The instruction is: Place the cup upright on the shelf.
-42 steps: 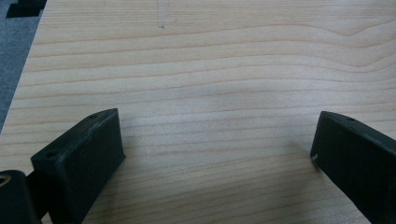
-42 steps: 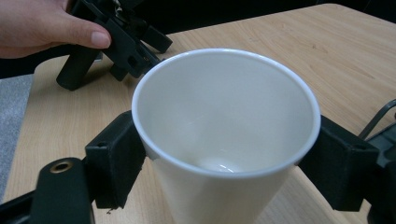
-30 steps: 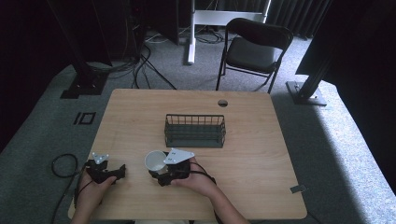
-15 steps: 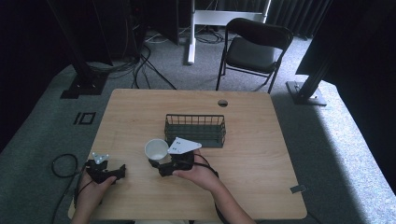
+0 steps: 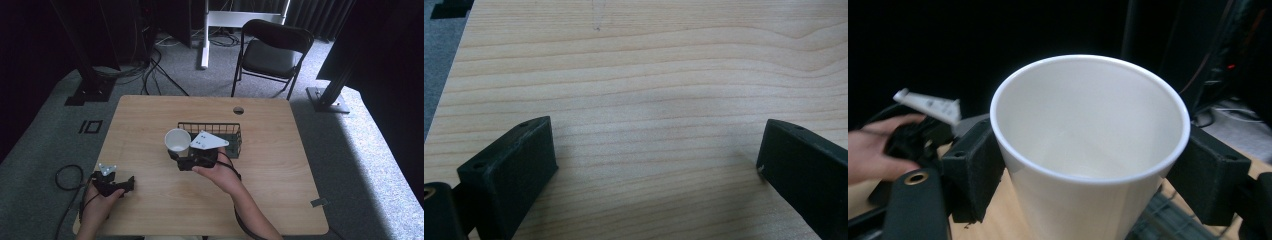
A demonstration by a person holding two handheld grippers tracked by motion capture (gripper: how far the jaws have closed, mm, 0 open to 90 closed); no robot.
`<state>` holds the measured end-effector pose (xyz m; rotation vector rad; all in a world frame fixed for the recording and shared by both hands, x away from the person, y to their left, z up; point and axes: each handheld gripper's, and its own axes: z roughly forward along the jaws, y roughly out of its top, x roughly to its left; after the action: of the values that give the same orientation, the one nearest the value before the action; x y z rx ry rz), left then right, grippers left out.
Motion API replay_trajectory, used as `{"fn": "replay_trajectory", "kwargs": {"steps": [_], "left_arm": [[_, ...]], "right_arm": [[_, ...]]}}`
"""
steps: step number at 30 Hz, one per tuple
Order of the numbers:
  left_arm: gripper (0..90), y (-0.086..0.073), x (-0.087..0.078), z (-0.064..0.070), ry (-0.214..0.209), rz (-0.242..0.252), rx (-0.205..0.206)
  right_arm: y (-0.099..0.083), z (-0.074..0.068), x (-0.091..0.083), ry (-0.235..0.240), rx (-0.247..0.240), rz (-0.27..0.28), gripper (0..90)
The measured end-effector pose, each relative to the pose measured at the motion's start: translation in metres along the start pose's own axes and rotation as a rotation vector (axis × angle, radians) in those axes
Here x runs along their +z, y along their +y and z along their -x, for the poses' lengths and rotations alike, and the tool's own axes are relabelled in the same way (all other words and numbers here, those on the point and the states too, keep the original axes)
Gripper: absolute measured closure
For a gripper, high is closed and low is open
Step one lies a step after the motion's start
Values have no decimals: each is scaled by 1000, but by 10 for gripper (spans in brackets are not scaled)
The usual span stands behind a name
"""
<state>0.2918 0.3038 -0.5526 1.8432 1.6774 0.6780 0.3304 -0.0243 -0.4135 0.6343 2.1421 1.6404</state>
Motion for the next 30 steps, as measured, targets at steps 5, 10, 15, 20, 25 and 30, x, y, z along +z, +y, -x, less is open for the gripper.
{"fn": "replay_trajectory", "kwargs": {"steps": [5,10,15,20,25,30], "left_arm": [[28,0,0,0,0,0,0],[28,0,0,0,0,0,-1],[28,0,0,0,0,0,0],[28,0,0,0,0,0,0],[28,0,0,0,0,0,0],[28,0,0,0,1,0,1]], "right_arm": [[10,11,-5,-85,8,25,206],[17,22,-9,-157,0,32,206],[18,35,-13,-244,15,28,206],[15,50,-16,-349,42,26,206],[8,65,-19,-445,67,3,206],[-3,80,-22,-520,94,-26,206]]}}
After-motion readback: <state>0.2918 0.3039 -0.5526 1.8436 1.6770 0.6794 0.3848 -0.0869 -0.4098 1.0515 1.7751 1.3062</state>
